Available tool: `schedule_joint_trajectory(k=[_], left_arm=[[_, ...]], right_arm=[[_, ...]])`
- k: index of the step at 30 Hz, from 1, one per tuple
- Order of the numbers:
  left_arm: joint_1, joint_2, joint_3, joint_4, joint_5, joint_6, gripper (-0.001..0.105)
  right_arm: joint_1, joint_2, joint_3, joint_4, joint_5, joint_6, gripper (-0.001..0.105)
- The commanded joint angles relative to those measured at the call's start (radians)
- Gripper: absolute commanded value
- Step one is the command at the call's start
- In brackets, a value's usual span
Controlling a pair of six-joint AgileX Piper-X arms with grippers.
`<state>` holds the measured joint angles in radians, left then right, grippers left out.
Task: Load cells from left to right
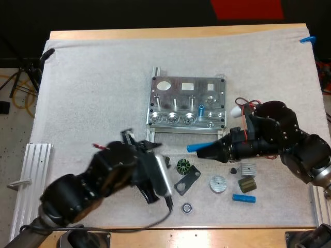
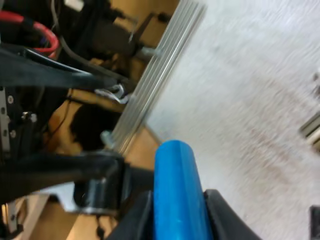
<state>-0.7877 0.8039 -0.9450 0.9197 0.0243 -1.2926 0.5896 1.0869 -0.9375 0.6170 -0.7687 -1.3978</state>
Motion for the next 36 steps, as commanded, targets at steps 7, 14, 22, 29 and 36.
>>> schedule_joint_trajectory(k=[7, 14, 22, 29, 36], left_arm=[[0.298, -0.056, 0.0, 0.004, 0.149, -0.053, 0.052], [0.532, -0.055, 0.014, 0.002, 0.319, -0.046, 0.052], [0.498, -0.055, 0.082, 0.002, 0.324, -0.034, 0.052], [0.488, -0.055, 0.088, 0.002, 0.326, -0.034, 0.052], [0.488, -0.055, 0.088, 0.002, 0.33, -0.034, 0.052]], right_arm=[[-0.005, 0.08, -0.136, 0.088, 0.152, -0.044, 0.0], [-0.005, 0.219, -0.325, 0.284, 0.357, -0.155, 0.0], [-0.005, 0.45, -0.583, 0.513, 0.578, -0.295, 0.0], [-0.005, 0.642, -0.776, 0.662, 0.726, -0.408, 0.0], [-0.005, 0.777, -0.889, 0.745, 0.81, -0.546, 0.0]])
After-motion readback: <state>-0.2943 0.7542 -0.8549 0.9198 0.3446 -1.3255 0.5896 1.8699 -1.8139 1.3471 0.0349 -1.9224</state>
